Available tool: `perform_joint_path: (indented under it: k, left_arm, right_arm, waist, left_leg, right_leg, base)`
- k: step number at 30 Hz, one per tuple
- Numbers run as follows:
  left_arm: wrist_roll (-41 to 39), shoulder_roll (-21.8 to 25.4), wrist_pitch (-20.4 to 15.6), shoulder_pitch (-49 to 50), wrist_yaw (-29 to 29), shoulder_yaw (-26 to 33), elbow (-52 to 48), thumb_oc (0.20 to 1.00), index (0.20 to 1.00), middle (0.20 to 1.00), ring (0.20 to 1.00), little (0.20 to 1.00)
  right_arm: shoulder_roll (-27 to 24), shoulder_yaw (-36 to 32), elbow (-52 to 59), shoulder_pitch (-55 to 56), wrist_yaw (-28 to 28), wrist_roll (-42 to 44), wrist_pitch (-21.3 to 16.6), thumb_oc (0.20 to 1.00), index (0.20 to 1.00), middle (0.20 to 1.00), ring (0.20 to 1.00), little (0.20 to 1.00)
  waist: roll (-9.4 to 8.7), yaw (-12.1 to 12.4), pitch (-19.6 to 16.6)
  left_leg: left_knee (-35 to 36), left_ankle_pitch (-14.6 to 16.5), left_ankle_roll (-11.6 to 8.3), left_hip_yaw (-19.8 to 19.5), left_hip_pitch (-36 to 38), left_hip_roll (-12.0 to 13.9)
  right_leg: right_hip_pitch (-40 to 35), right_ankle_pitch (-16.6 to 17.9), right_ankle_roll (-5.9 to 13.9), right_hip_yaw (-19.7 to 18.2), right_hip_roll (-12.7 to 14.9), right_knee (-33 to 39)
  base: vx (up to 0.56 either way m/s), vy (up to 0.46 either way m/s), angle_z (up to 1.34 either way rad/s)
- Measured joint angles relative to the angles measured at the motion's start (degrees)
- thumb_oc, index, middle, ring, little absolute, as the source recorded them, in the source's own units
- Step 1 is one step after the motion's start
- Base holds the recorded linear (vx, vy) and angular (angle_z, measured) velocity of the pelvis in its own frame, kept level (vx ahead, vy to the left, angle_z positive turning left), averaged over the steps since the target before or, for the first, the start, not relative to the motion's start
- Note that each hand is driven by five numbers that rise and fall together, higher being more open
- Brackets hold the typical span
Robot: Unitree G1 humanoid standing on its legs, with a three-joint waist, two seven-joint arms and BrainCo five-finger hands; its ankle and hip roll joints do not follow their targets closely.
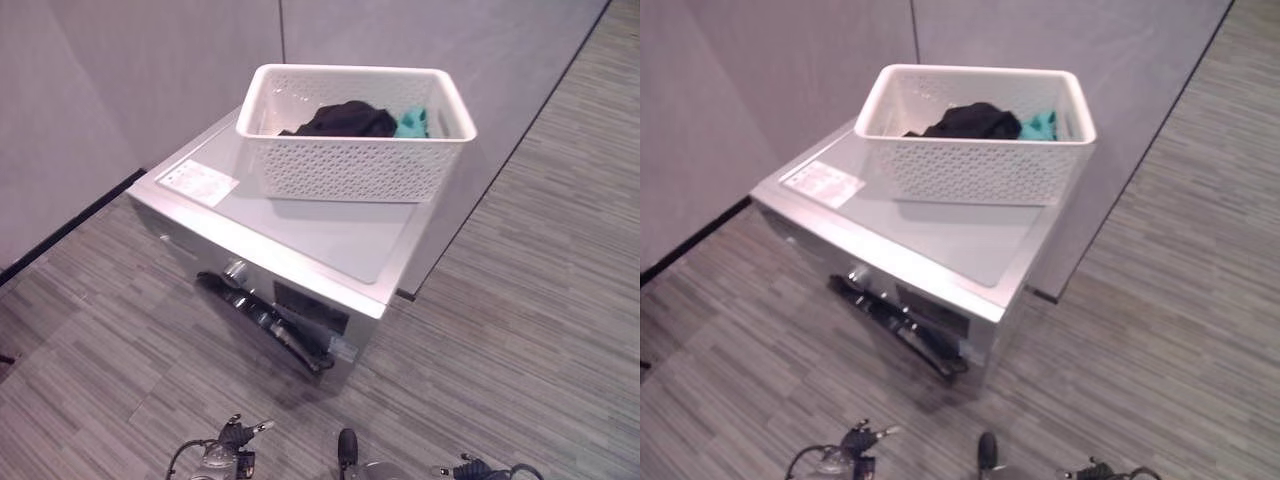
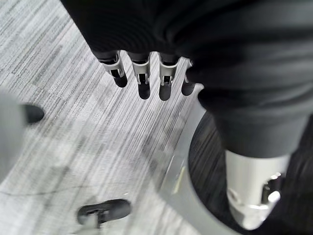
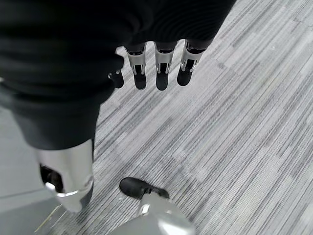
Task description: Grab the laundry basket,head to the washer,open it,put in the laundry and shut it.
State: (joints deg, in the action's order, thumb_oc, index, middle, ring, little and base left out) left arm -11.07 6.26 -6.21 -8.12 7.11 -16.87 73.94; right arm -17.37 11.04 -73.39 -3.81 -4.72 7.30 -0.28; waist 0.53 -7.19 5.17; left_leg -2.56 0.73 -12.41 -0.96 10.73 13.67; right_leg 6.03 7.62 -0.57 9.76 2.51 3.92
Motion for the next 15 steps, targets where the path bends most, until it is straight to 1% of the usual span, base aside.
perform_joint_path:
  k: [1, 2, 3, 4, 5, 6, 7, 8, 9, 10, 11, 12, 13, 14, 15]
  left_arm:
    - [0.61, -0.05, 0.03, 0.27, -0.19, -0.46, -0.5, 1.0, 1.0, 1.0, 1.0, 1.0]
    - [0.98, 0.11, -0.09, 0.42, -0.25, -0.97, -1.19, 1.0, 1.0, 1.0, 1.0, 1.0]
    - [1.25, 0.28, -0.32, 0.56, -0.28, -1.75, -1.53, 1.0, 1.0, 1.0, 1.0, 1.0]
    - [2.42, 0.53, -0.39, 0.32, -0.25, -2.2, -2.1, 1.0, 1.0, 1.0, 1.0, 1.0]
    - [2.73, 0.81, -0.49, 0.23, -0.26, -2.59, -2.65, 1.0, 1.0, 1.0, 1.0, 1.0]
    - [3.33, 1.78, -0.86, 1.11, -0.2, -2.59, -3.37, 1.0, 1.0, 1.0, 1.0, 1.0]
    - [3.33, 1.78, -0.86, 1.11, -0.2, -2.59, -3.37, 1.0, 1.0, 1.0, 1.0, 1.0]
    - [4.68, 4.06, -1.2, 2.49, -0.07, -2.63, -3.71, 1.0, 1.0, 1.0, 1.0, 1.0]
    - [4.94, 5.24, -1.11, 3.67, 0.0, -2.54, -3.52, 1.0, 1.0, 1.0, 1.0, 1.0]
    - [4.97, 6.75, -1.05, 5.43, 0.21, -1.97, -3.17, 1.0, 1.0, 1.0, 1.0, 1.0]
    - [5.02, 6.88, -1.06, 5.73, 0.26, -2.0, -3.95, 1.0, 1.0, 1.0, 1.0, 1.0]
    - [5.11, 6.97, -1.3, 6.43, 0.27, -2.05, -6.72, 1.0, 1.0, 1.0, 1.0, 1.0]
    - [5.19, 7.14, -1.26, 6.45, 0.28, -1.94, -7.41, 1.0, 1.0, 1.0, 1.0, 1.0]
    - [5.27, 7.49, -1.22, 6.44, 0.26, -1.75, -7.85, 1.0, 1.0, 1.0, 1.0, 1.0]
    - [5.28, 7.43, -1.2, 6.64, 0.23, -1.34, -7.91, 1.0, 1.0, 1.0, 1.0, 1.0]
  right_arm:
    - [-0.05, 0.08, 0.37, -0.14, -0.11, 0.98, -0.1, 1.0, 1.0, 1.0, 1.0, 1.0]
    - [-0.13, 0.01, 1.3, -1.09, -0.01, 1.44, -0.08, 1.0, 1.0, 1.0, 1.0, 1.0]
    - [-0.37, 0.04, 2.17, -1.74, -0.09, 1.57, -0.04, 1.0, 1.0, 1.0, 1.0, 1.0]
    - [-0.75, 0.1, 3.96, -2.72, -0.17, 1.69, -0.02, 1.0, 1.0, 1.0, 1.0, 1.0]
    - [-0.96, 0.1, 5.11, -3.35, -0.17, 1.71, -0.05, 1.0, 1.0, 1.0, 1.0, 1.0]
    - [-0.8, 0.47, 7.12, -4.49, -0.24, 1.93, -0.18, 1.0, 1.0, 1.0, 1.0, 1.0]
    - [-0.8, 0.47, 7.12, -4.49, -0.24, 1.93, -0.18, 1.0, 1.0, 1.0, 1.0, 1.0]
    - [0.47, 2.73, 10.69, -4.03, -0.14, 1.98, -0.29, 1.0, 1.0, 1.0, 1.0, 1.0]
    - [1.11, 3.56, 11.77, -4.44, -0.11, 2.01, -1.1, 1.0, 1.0, 1.0, 1.0, 1.0]
    - [1.99, 3.78, 11.62, -3.96, -0.07, 2.06, -1.33, 1.0, 1.0, 1.0, 1.0, 1.0]
    - [1.52, 3.77, 12.6, -3.31, -0.12, 2.1, -0.96, 1.0, 1.0, 1.0, 1.0, 1.0]
    - [0.28, 3.77, 16.27, -1.97, -0.05, 2.11, -0.81, 1.0, 1.0, 1.0, 1.0, 1.0]
    - [-0.43, 3.72, 18.13, -1.71, -0.04, 2.15, -1.08, 1.0, 1.0, 1.0, 1.0, 1.0]
    - [-1.42, 3.59, 21.7, -1.28, 0.0, 2.69, -1.09, 1.0, 1.0, 1.0, 1.0, 1.0]
    - [-2.1, 3.55, 24.9, -0.5, 0.06, 2.7, -1.14, 1.0, 1.0, 1.0, 1.0, 1.0]
  waist:
    - [0.39, -0.17, -0.28]
    - [0.38, 0.0, -0.3]
    - [0.45, 0.2, -0.25]
    - [0.22, 0.15, -0.13]
    - [-0.19, 0.17, 0.15]
    - [-1.29, 0.49, 0.46]
    - [-1.29, 0.49, 0.46]
    - [-4.39, 2.16, 1.32]
    - [-5.33, 2.38, 1.53]
    - [-5.12, 3.16, 0.93]
    - [-3.78, 3.52, 1.26]
    - [-1.17, 4.29, 1.62]
    - [-0.22, 4.41, 2.0]
    - [0.81, 4.99, 2.56]
    - [0.9, 5.65, 2.66]
  left_leg:
    - [1.93, 1.28, -0.16, 0.45, 0.61, -0.08]
    - [3.38, 2.85, 0.25, 0.57, 0.87, -1.15]
    - [4.58, 3.92, 1.25, 0.64, 0.82, -2.32]
    - [4.9, 5.71, 2.75, 0.48, -0.12, -4.15]
    - [5.03, 6.69, 3.8, 0.51, -0.42, -5.65]
    - [6.03, 9.28, 6.26, 0.29, 0.17, -8.72]
    - [6.03, 9.28, 6.26, 0.29, 0.17, -8.72]
    - [4.38, 9.36, 7.6, 1.98, 0.01, -12.34]
    - [3.7, 9.75, 8.79, 2.57, 0.12, -13.38]
    - [2.45, 10.25, 10.27, 3.09, -0.73, -13.44]
    - [1.15, 9.58, 11.13, 3.12, -2.07, -11.97]
    - [0.61, 8.88, 11.01, 2.4, -3.88, -9.51]
    - [0.91, 8.11, 10.89, 1.63, -4.5, -8.35]
    - [1.06, 7.16, 11.01, 0.14, -5.37, -7.35]
    - [1.36, 6.77, 10.45, -0.47, -5.29, -7.39]
  right_leg:
    - [0.56, 1.19, 1.34, 0.17, 0.49, -0.23]
    - [1.71, 1.86, 2.12, -0.11, 1.25, -1.0]
    - [3.1, 2.49, 3.02, -0.52, 2.18, -1.85]
    - [4.99, 3.41, 4.27, -1.02, 3.77, -2.89]
    - [5.96, 4.12, 5.38, -1.68, 5.19, -3.03]
    - [6.41, 6.84, 7.35, -2.72, 8.08, -2.35]
    - [6.41, 6.84, 7.35, -2.72, 8.08, -2.35]
    - [7.24, 10.13, 8.03, -3.04, 10.97, -1.93]
    - [7.4, 10.67, 9.22, -2.53, 11.75, -1.81]
    - [6.9, 3.11, 11.09, -2.84, 10.97, -2.16]
    - [8.42, -0.59, 10.46, -3.48, 10.24, -7.01]
    - [12.64, -4.85, 9.56, -7.36, 7.03, -20.21]
    - [13.14, -6.77, 10.12, -8.01, 5.64, -25.14]
    - [11.6, -11.49, 11.29, -7.94, 5.22, -30.12]
    - [9.55, -14.69, 10.95, -7.33, 5.64, -31.21]
  base:
    - [-0.33, 0.358, 0.04]
    - [-0.27, 0.202, -0.02]
    - [-0.2, 0.139, -0.04]
    - [-0.18, 0.122, -0.05]
    - [-0.37, 0.16, -0.04]
    - [-0.37, 0.159, -0.06]
    - [-0.28, 0.094, -0.41]
    - [-0.11, 0.033, -0.51]
    - [-0.27, 0.069, -0.58]
    - [-0.35, 0.08, -0.07]
    - [-0.29, 0.039, 0.19]
    - [-0.14, -0.023, 0.33]
    - [-0.09, -0.079, 0.5]
    - [-0.07, -0.113, 0.49]
    - [-0.08, -0.13, 0.37]
